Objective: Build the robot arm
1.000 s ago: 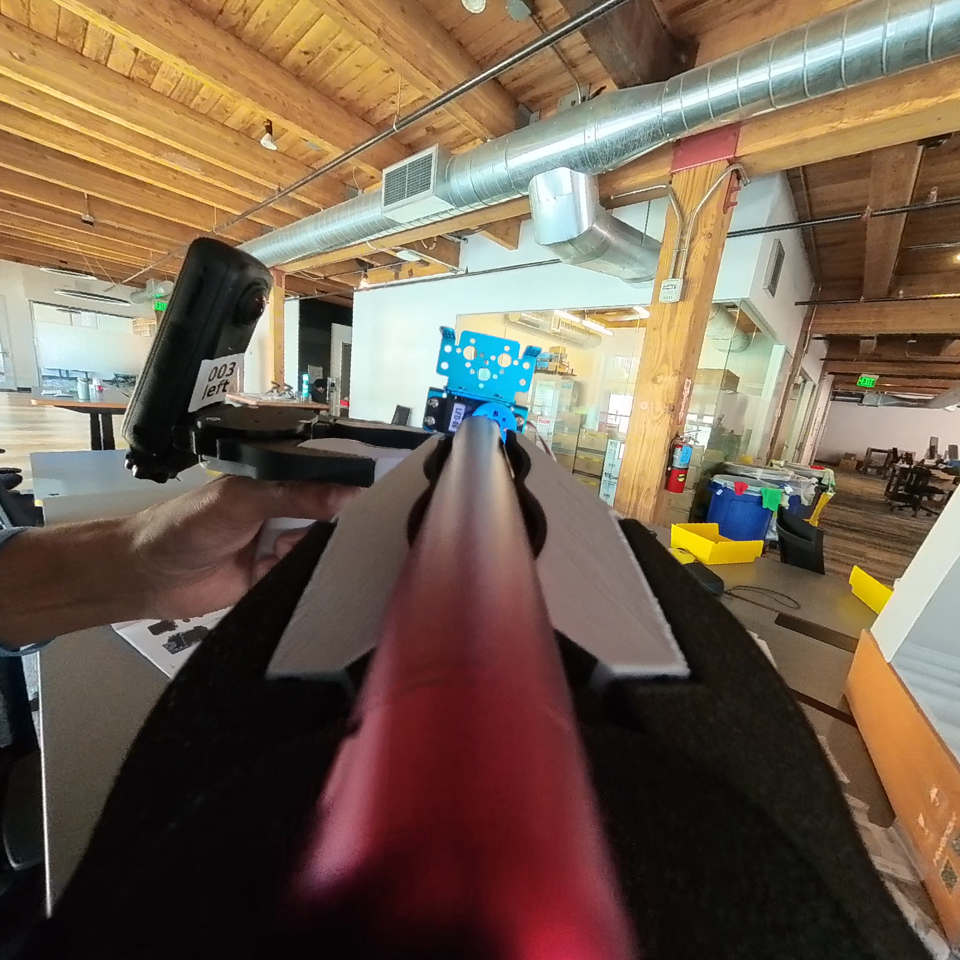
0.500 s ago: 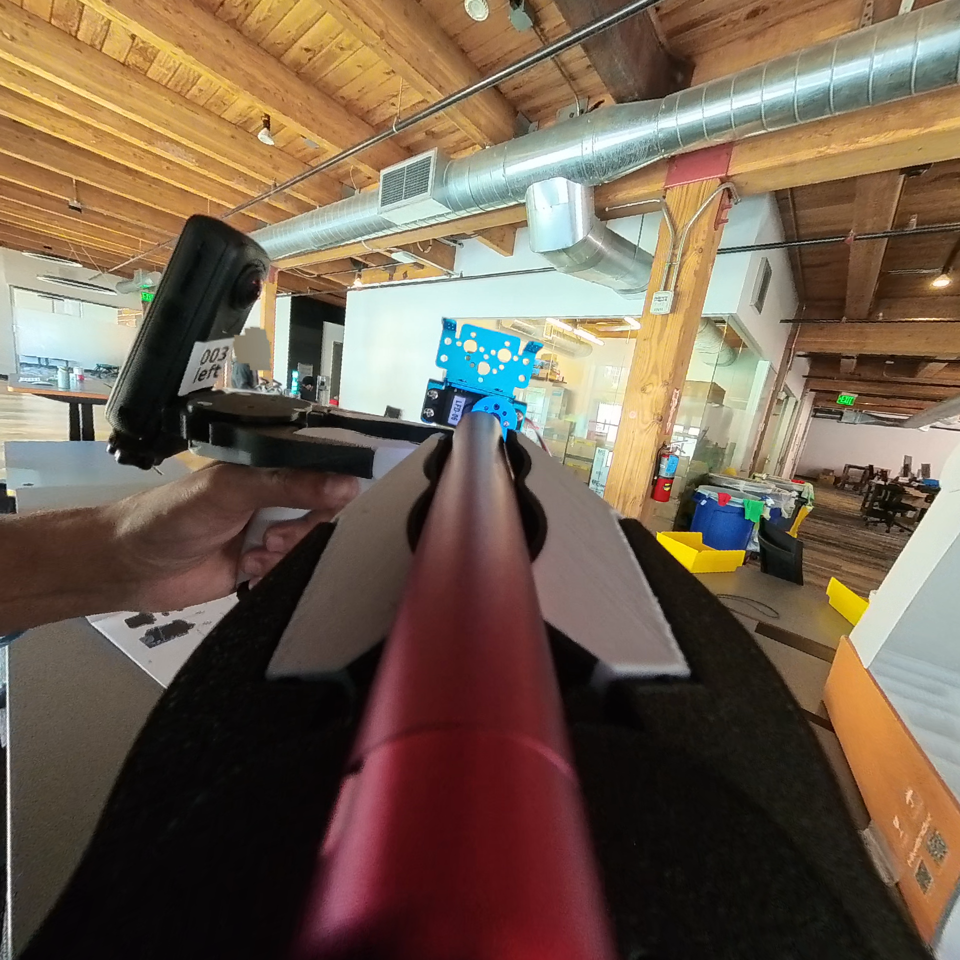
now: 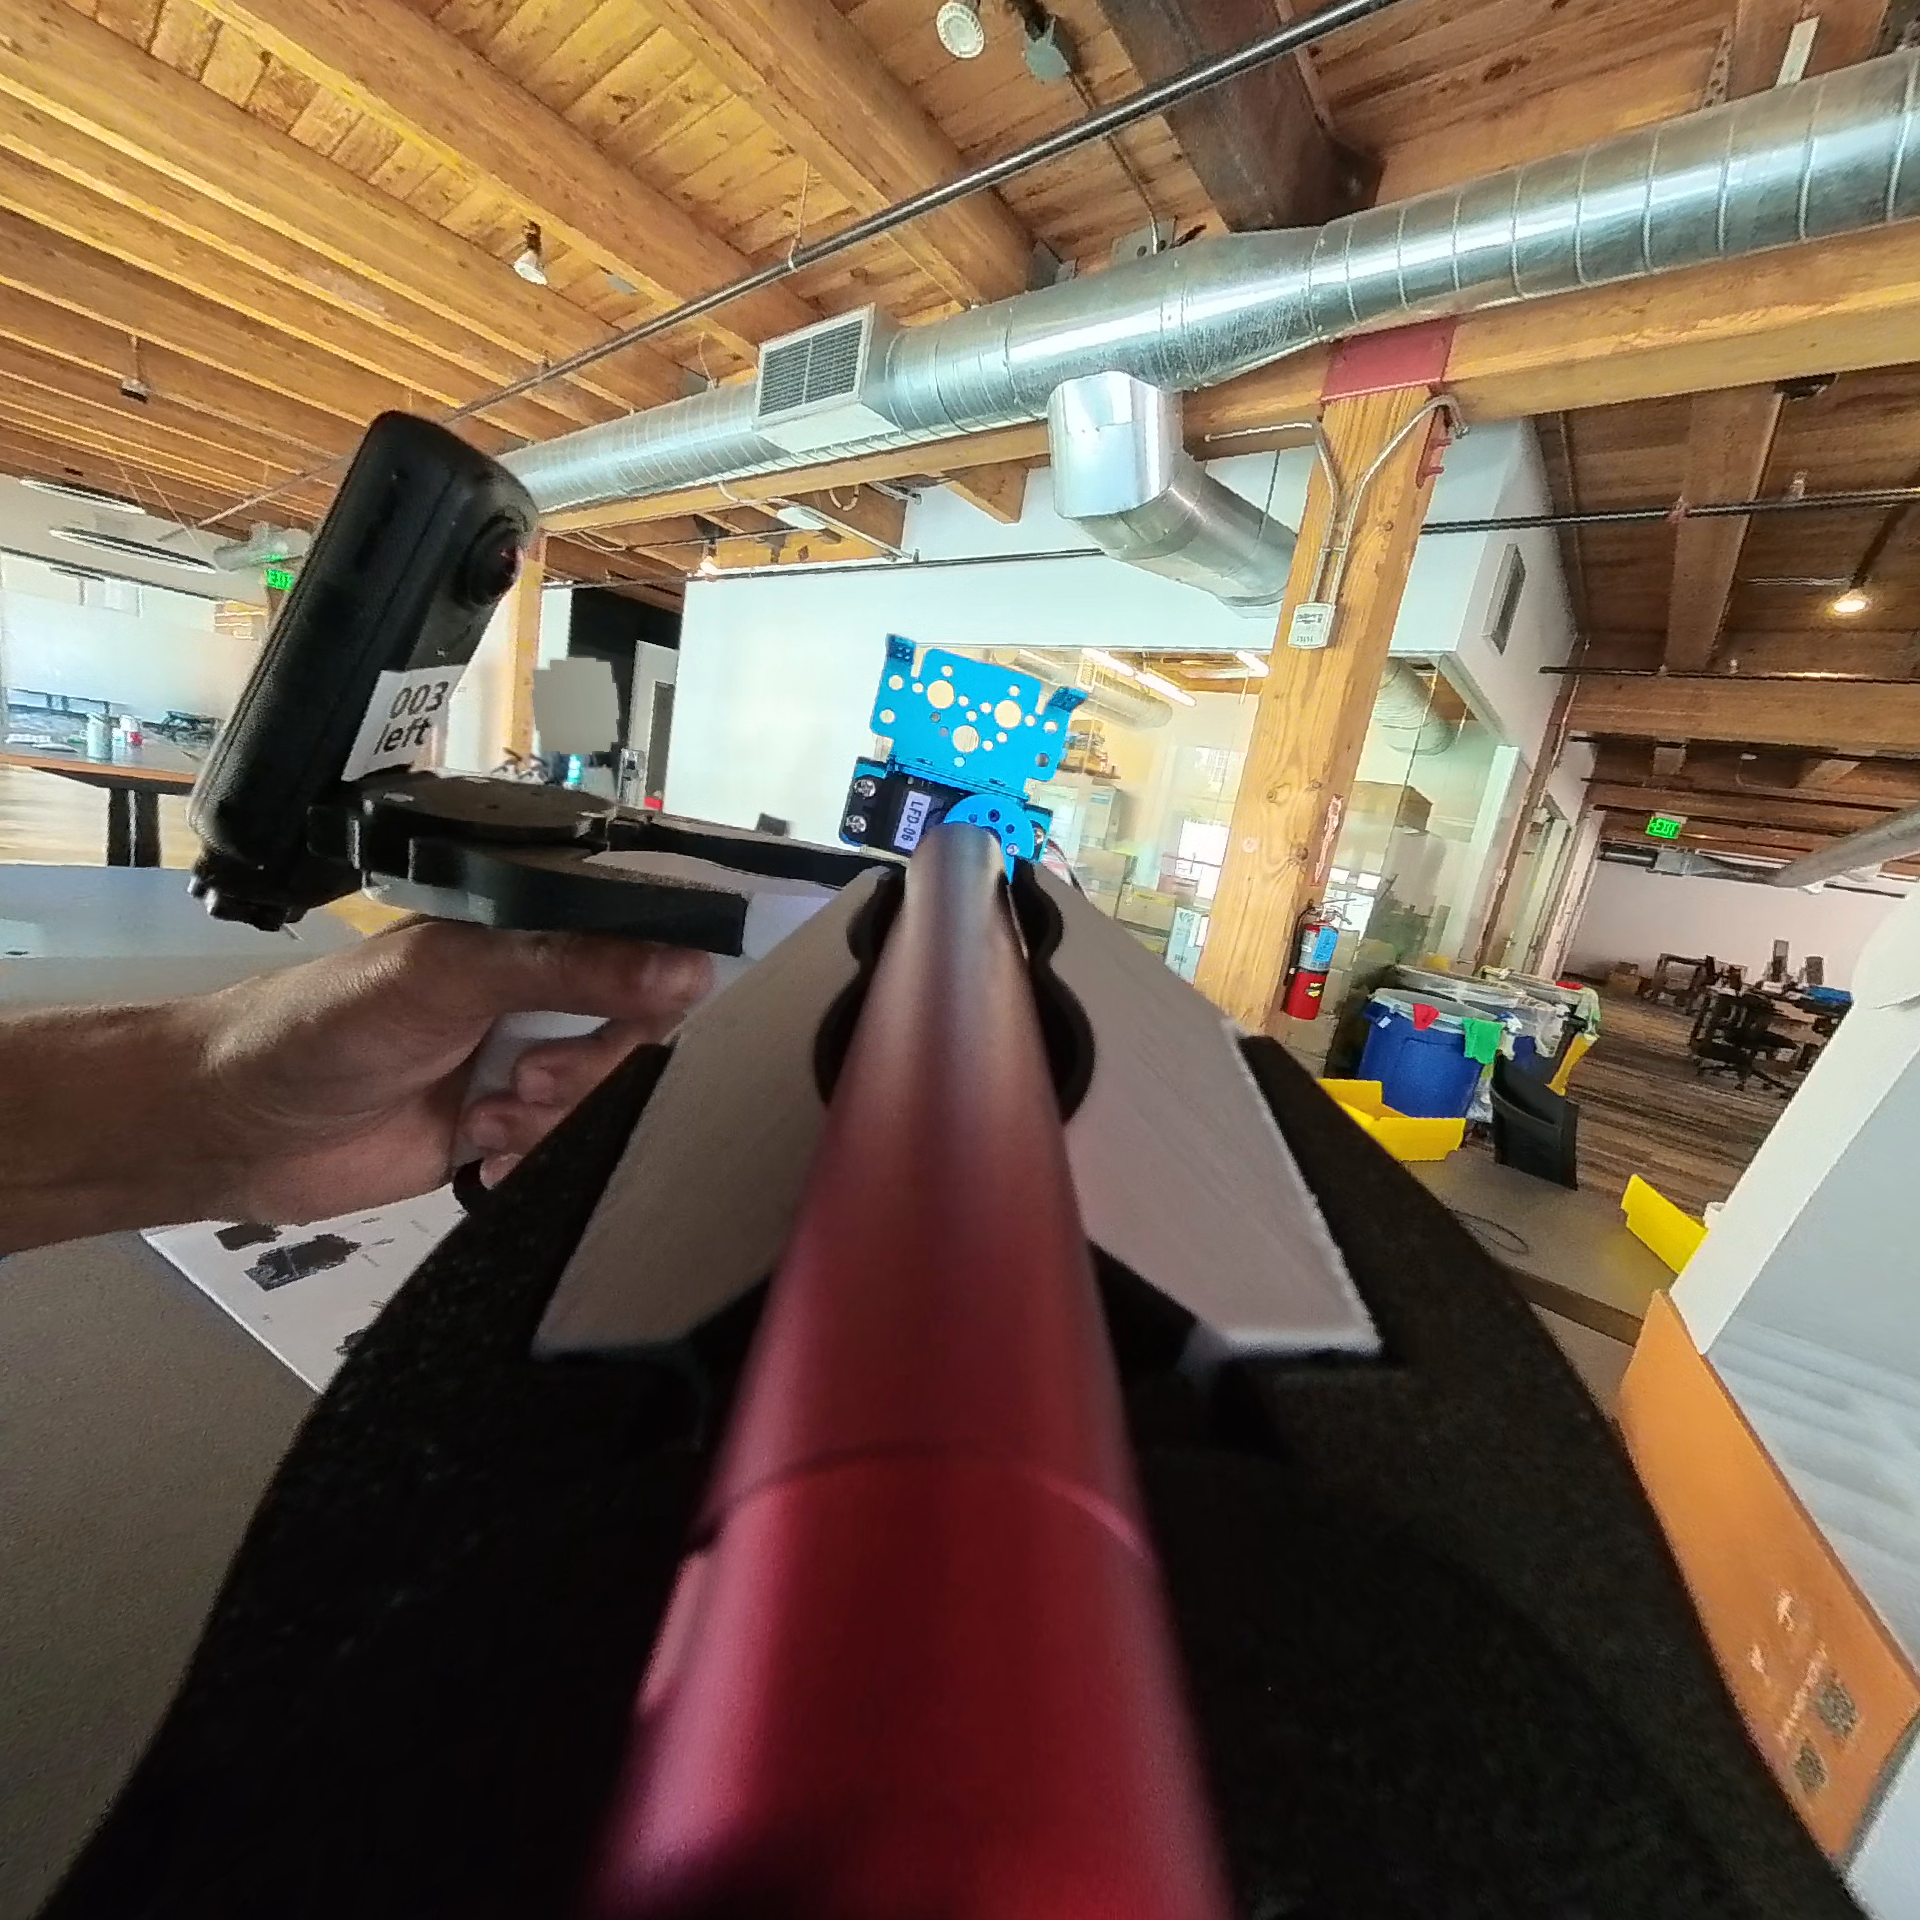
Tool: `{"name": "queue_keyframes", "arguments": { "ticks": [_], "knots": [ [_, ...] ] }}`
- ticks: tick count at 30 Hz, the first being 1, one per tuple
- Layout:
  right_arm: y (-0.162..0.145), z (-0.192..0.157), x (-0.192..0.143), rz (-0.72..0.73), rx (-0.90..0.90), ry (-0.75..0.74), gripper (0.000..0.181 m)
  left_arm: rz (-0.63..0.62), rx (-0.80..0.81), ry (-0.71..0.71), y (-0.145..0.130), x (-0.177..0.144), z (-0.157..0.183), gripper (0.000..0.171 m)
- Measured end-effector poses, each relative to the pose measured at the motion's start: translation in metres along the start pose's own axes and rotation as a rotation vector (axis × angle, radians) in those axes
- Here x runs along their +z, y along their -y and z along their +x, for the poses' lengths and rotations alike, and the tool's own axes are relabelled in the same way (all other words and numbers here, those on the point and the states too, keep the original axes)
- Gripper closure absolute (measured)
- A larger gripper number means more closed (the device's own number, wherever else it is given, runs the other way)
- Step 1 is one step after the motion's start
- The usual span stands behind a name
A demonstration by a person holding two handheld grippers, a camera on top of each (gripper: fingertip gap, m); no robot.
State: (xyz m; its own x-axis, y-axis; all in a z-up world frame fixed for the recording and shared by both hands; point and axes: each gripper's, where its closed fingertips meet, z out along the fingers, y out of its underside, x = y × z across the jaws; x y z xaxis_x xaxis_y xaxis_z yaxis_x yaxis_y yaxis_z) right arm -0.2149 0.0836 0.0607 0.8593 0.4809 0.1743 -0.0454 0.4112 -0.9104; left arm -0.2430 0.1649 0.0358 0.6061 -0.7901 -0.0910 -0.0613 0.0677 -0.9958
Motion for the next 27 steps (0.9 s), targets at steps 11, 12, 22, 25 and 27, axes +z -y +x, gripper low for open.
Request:
{"name": "queue_keyframes", "arguments": {
  "ticks": [11,12,22,25,27],
  "knots": [
    [0.003,0.002,0.002,-0.067,-0.048,0.094,0.159,0.005,0.007,0.005,0.0,0.0,0.0,0.108],
    [0.002,0.002,0.001,-0.066,-0.062,0.107,0.159,0.008,0.007,0.004,0.0,0.0,0.0,0.108],
    [0.006,0.012,0.004,-0.154,-0.025,0.126,0.158,0.01,0.012,0.015,0.0,0.003,0.001,0.108],
    [0.005,0.012,0.003,-0.15,-0.031,0.12,0.158,0.016,0.014,0.017,0.0,0.003,0.001,0.108],
    [0.005,0.011,0.003,-0.147,-0.046,0.114,0.159,0.016,0.012,0.024,0.0,0.003,0.001,0.108]
  ]
}}
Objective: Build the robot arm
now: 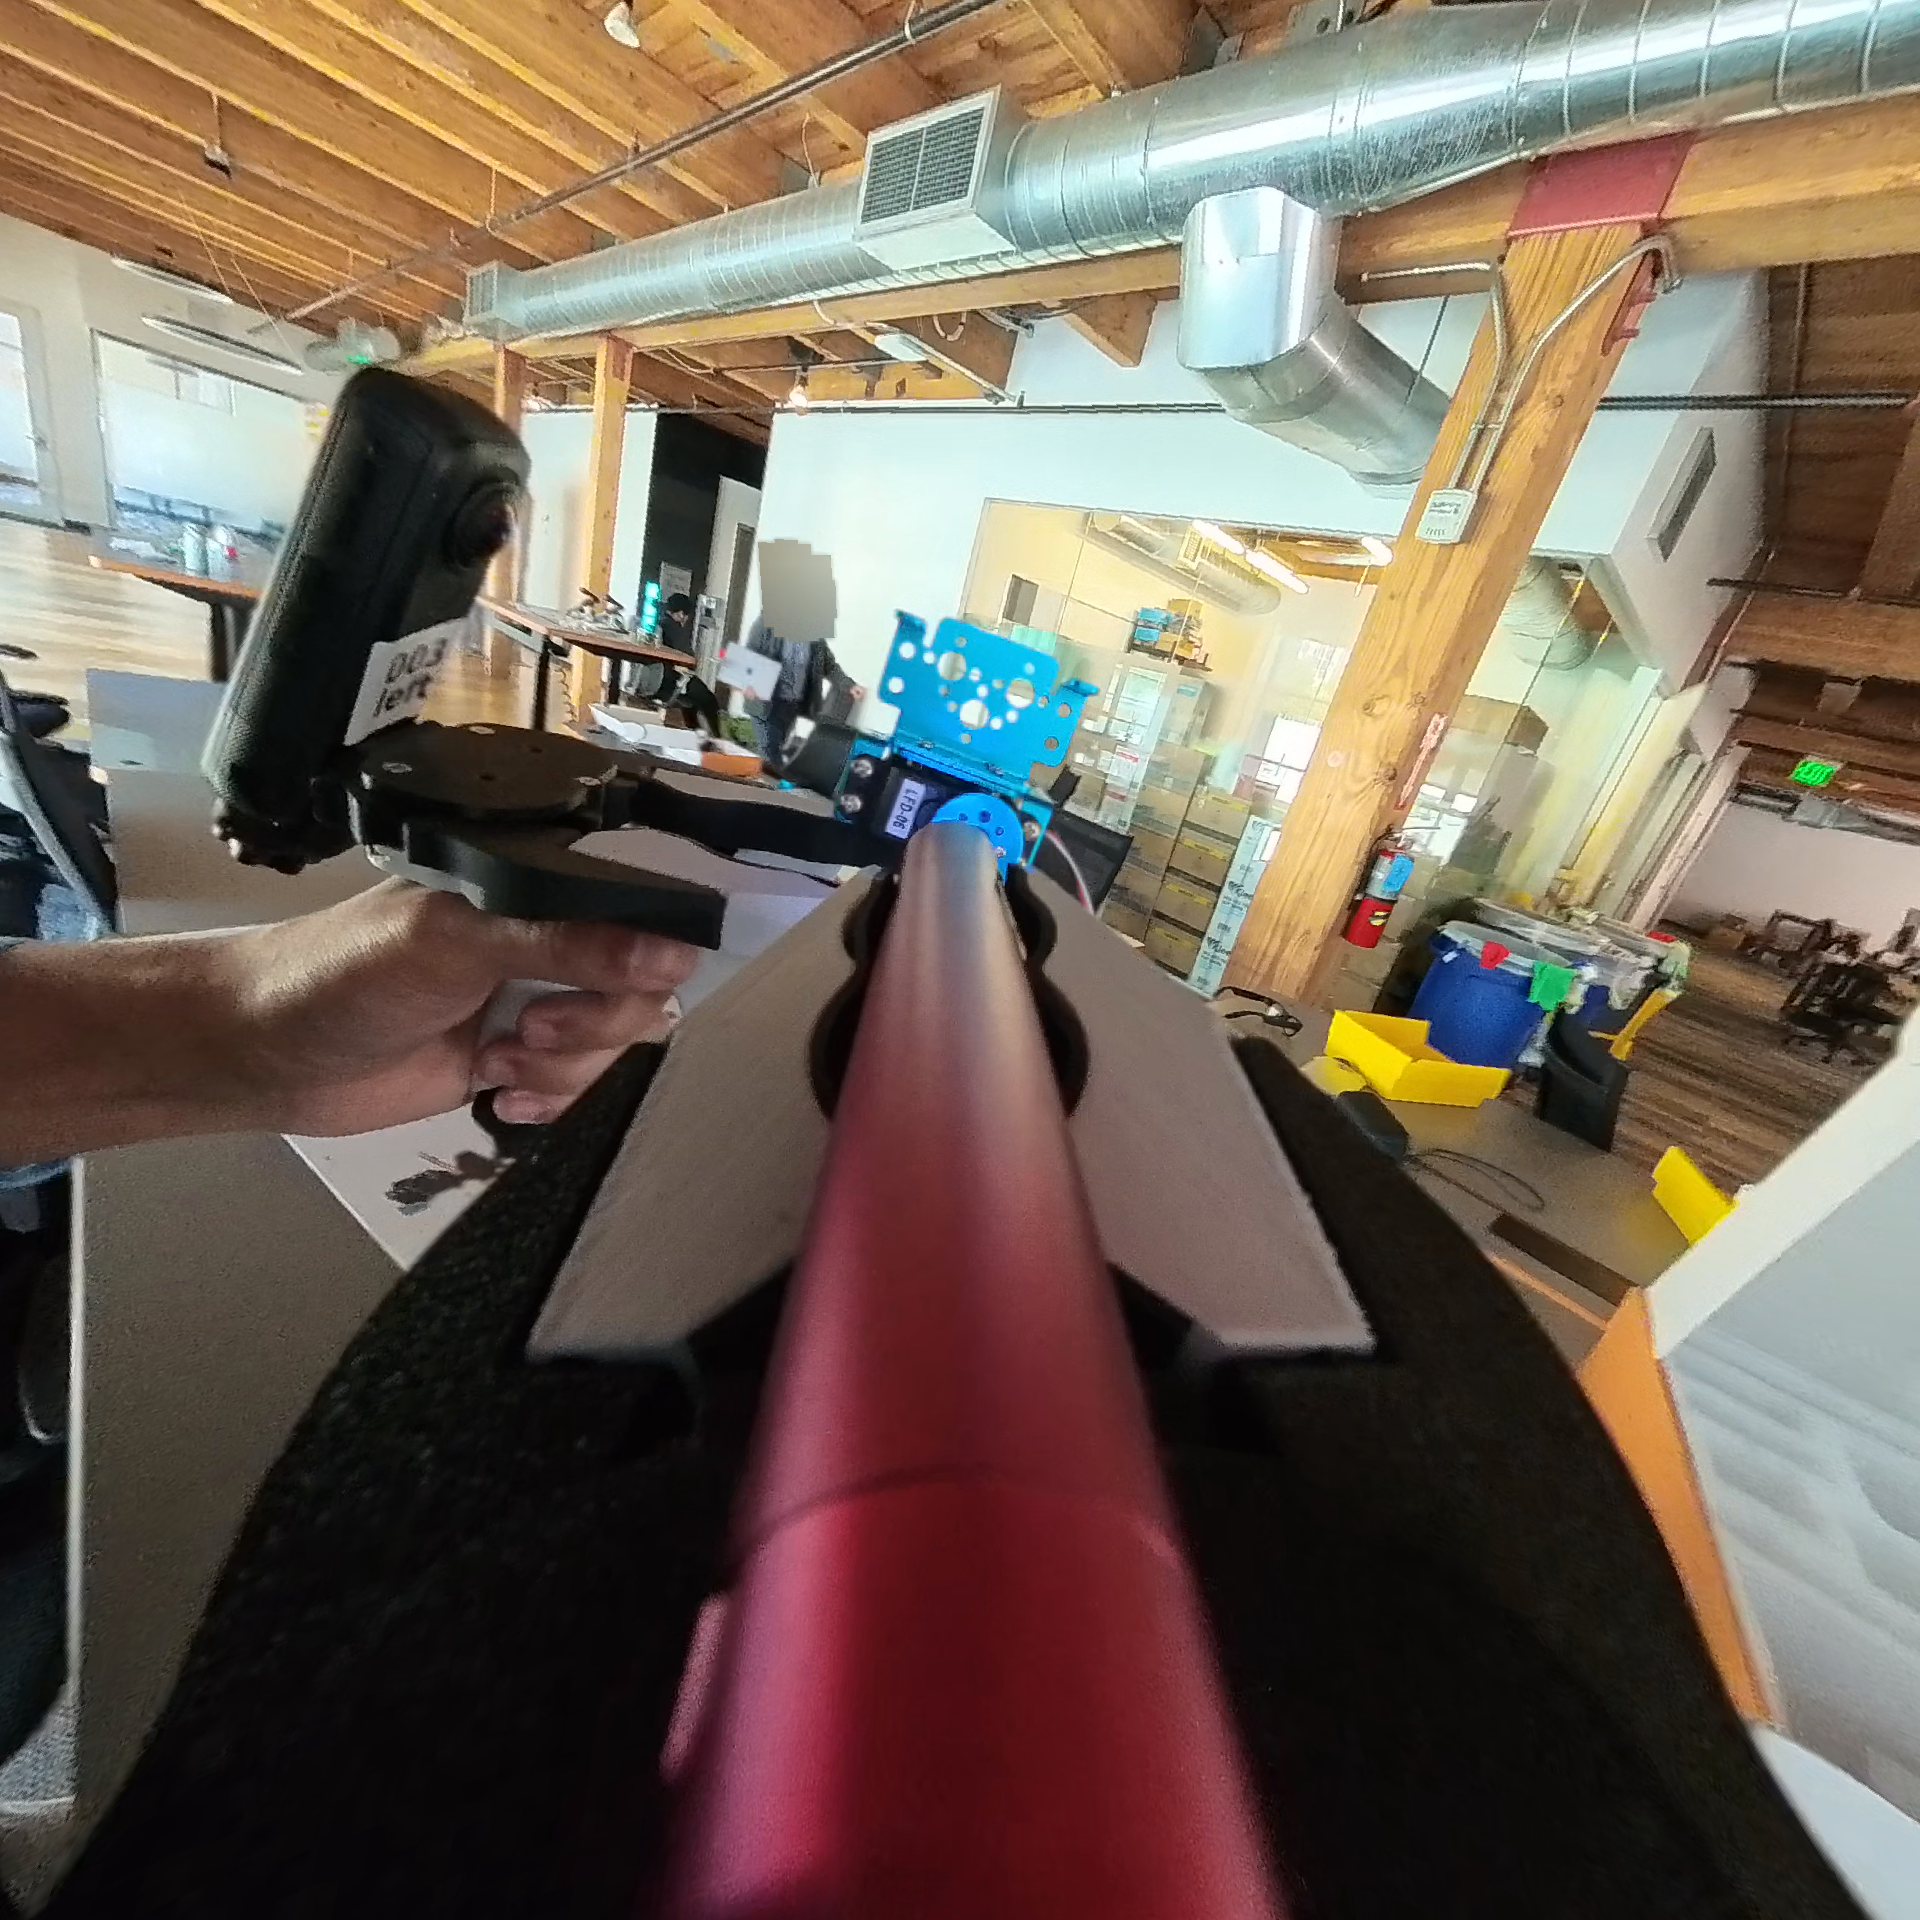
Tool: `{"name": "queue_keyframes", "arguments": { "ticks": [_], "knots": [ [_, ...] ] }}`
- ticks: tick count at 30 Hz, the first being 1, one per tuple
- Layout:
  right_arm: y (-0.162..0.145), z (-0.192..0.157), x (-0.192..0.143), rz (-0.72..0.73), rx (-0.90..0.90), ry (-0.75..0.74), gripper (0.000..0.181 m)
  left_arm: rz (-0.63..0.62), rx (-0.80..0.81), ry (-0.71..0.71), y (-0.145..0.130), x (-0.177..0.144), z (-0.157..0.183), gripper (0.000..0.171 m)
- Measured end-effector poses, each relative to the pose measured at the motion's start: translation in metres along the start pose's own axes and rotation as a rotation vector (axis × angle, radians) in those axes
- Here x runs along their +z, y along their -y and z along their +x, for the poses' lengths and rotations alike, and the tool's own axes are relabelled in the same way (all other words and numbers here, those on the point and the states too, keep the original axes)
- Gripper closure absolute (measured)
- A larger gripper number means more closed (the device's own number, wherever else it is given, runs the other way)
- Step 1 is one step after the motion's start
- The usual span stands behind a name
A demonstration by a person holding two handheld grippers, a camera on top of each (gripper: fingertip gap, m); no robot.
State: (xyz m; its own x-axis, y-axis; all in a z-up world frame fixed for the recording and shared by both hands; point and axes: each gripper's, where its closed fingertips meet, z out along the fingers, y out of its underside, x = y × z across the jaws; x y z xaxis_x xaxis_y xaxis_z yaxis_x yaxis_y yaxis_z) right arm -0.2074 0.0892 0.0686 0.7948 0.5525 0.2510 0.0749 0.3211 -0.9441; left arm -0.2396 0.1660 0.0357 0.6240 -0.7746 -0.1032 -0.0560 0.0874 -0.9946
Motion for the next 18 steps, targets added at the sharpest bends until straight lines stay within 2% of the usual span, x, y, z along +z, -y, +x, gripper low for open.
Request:
{"name": "queue_keyframes", "arguments": {
  "ticks": [9,18],
  "knots": [
    [-0.0005,0.0001,0.0017,-0.018,0.017,-0.004,0.159,0.001,-0.003,0.001,-0.0005,0.0009,-0.0007,0.108],
    [-0.0016,-0.0007,0.0017,-0.009,0.219,-0.051,0.159,0.026,0.012,0.018,-0.0008,0.0006,-0.0007,0.108]
  ]
}}
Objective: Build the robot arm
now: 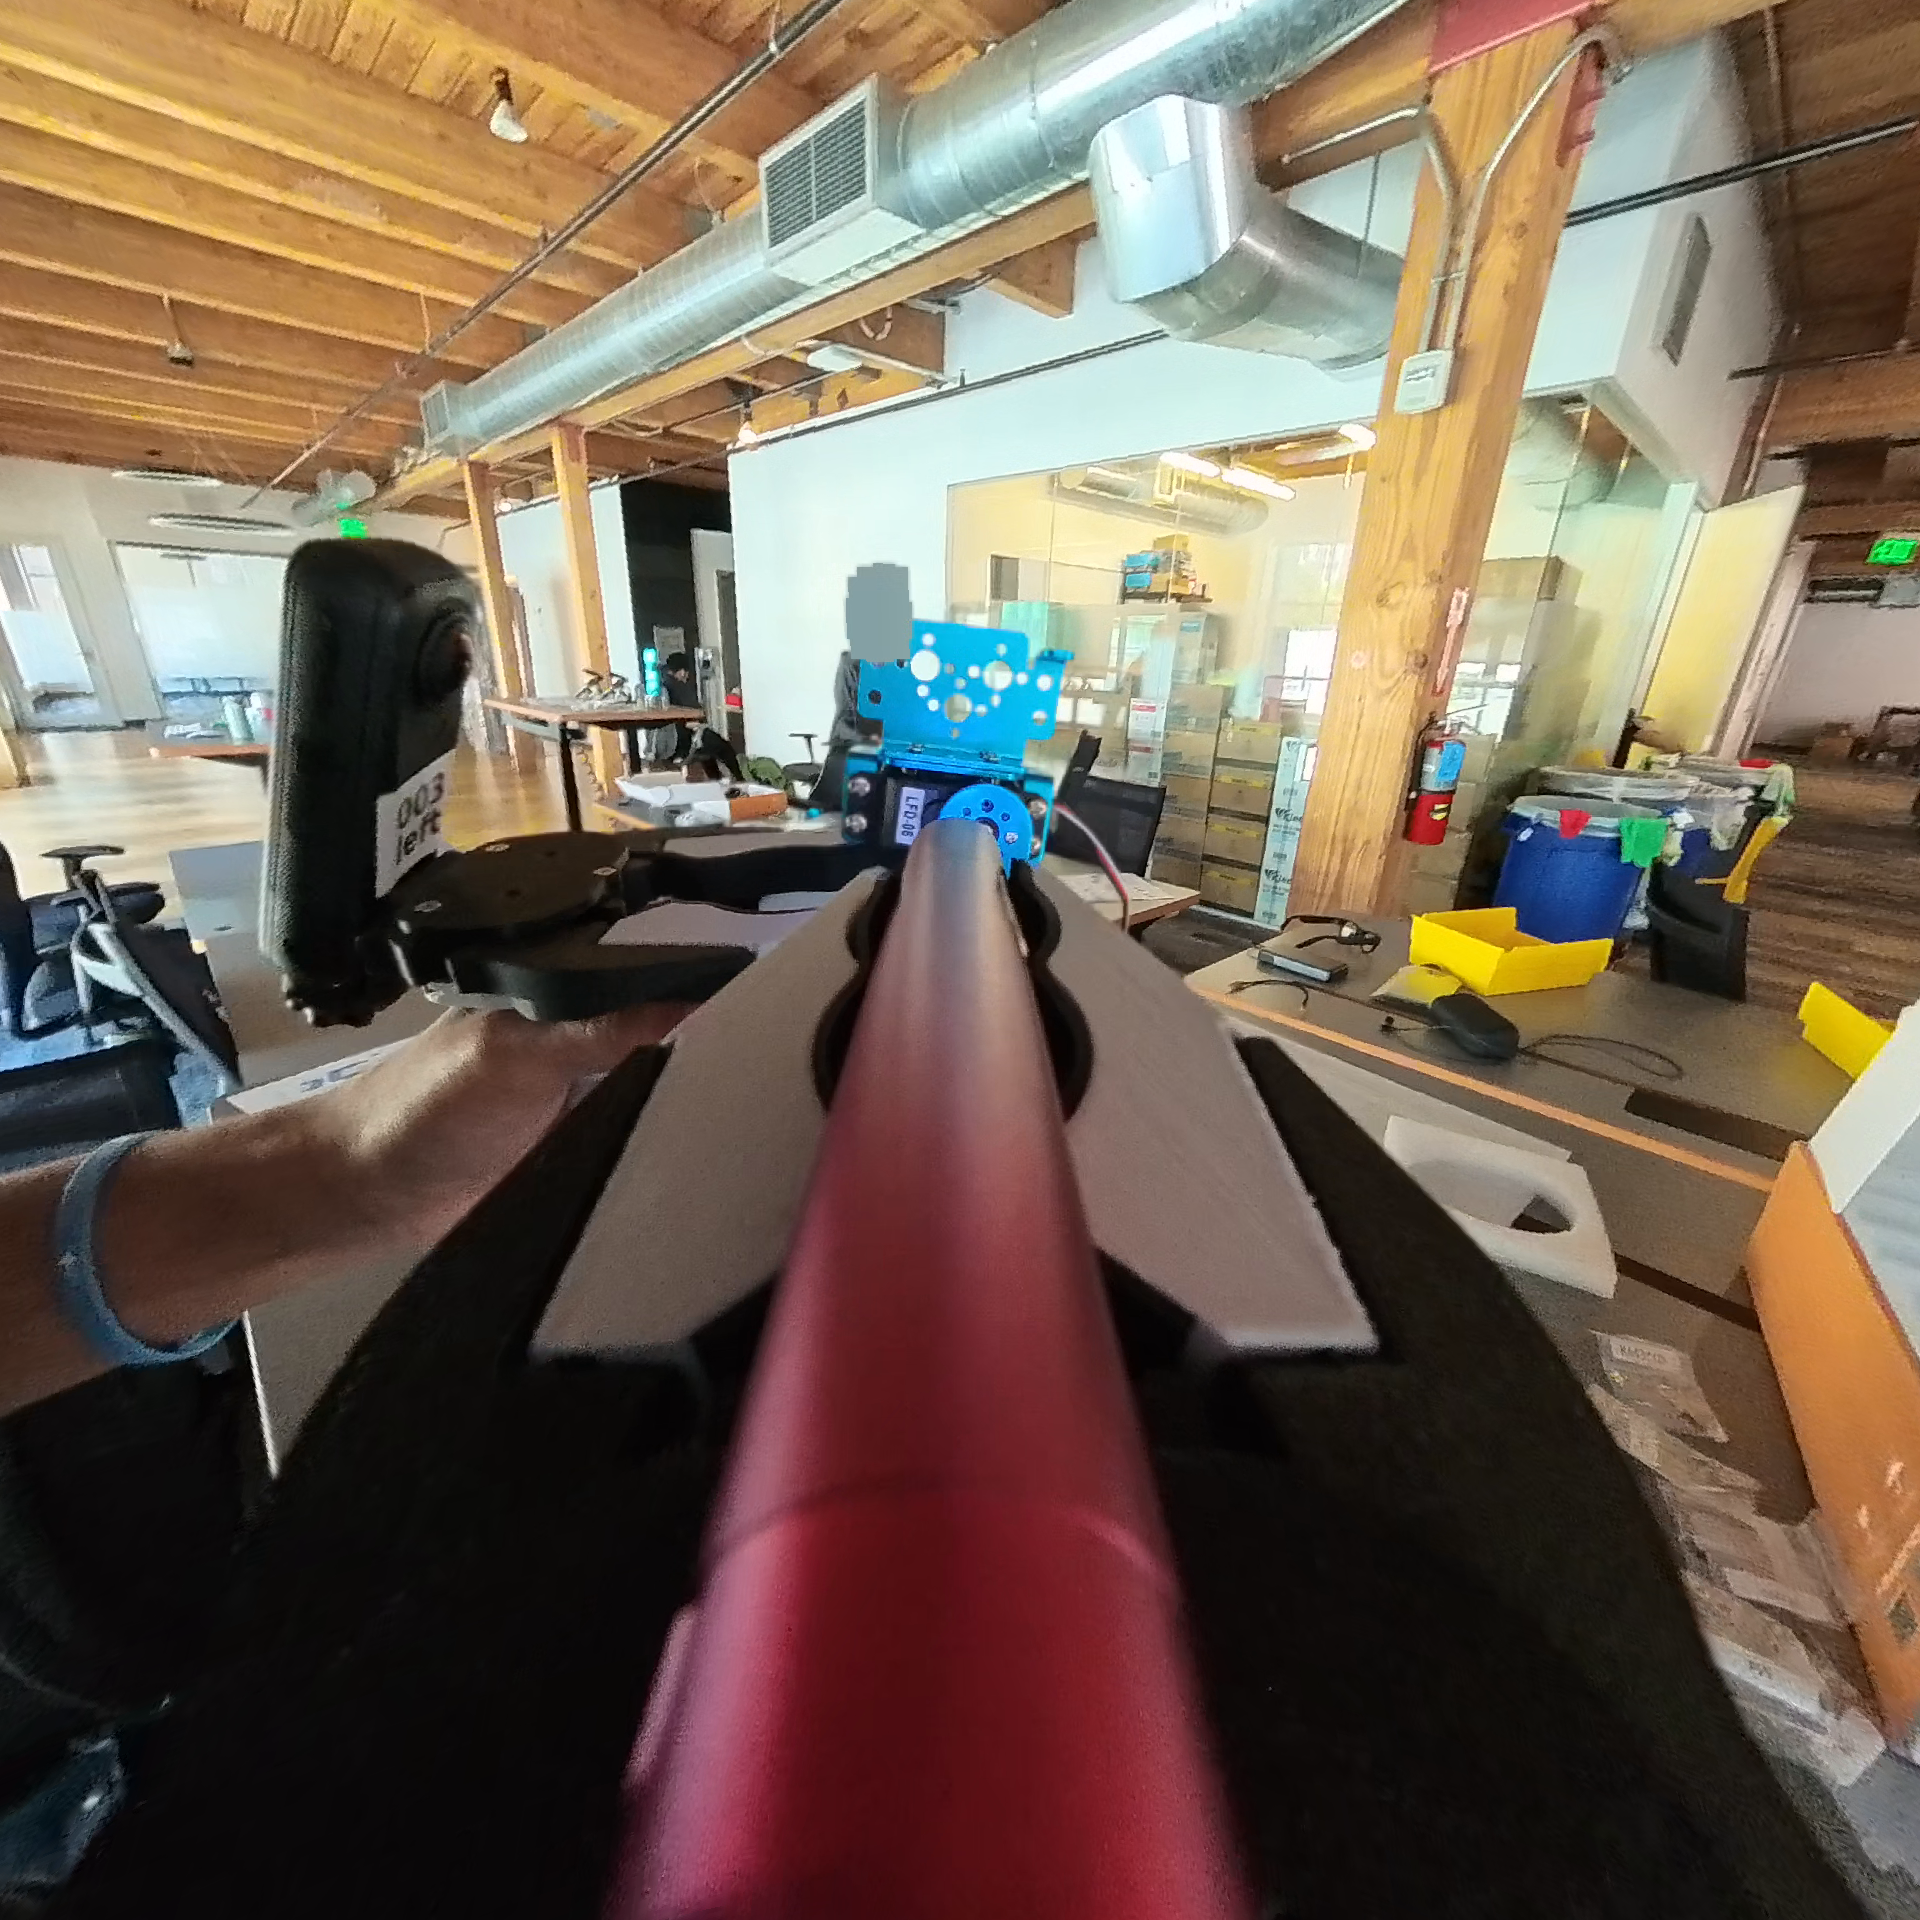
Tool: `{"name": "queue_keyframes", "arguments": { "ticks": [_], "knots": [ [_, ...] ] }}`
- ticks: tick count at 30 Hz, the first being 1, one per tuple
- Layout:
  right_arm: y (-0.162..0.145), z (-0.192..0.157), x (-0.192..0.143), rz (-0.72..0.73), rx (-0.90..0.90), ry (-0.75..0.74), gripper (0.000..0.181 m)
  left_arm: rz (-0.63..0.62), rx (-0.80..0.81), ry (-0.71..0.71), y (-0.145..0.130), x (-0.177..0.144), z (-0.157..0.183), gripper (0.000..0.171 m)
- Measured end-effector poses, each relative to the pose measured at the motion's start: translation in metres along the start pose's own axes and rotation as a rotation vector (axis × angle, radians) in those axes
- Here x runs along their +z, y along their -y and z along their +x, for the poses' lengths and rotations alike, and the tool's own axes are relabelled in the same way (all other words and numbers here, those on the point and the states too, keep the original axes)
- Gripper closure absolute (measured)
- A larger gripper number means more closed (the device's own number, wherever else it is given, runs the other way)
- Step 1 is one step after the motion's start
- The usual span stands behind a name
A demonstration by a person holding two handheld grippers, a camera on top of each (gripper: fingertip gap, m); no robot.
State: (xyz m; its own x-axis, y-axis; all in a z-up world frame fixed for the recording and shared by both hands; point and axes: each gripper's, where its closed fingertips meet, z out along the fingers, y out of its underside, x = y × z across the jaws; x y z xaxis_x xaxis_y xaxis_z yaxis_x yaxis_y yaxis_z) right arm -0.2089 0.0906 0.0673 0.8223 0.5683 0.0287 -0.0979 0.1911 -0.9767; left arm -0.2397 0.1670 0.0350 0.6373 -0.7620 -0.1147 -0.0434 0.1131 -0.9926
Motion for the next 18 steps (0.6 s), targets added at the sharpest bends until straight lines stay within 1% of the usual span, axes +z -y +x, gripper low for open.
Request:
{"name": "queue_keyframes", "arguments": {
  "ticks": [6,11,15,18],
  "knots": [
    [0.0,-0.003,-0.001,0.008,-0.047,0.028,0.159,0.016,-0.005,-0.008,0.0,-0.003,0.001,0.108],
    [0.001,0.001,0.0,0.007,-0.033,0.054,0.159,0.007,-0.002,-0.024,-0.001,-0.003,0.002,0.108],
    [0.001,0.0,0.0,0.012,-0.046,0.058,0.159,0.0,-0.082,-0.065,-0.003,-0.007,0.005,0.106],
    [0.002,0.0,0.0,0.012,-0.051,0.057,0.159,-0.007,-0.082,-0.069,-0.006,-0.012,0.007,0.103]
  ]
}}
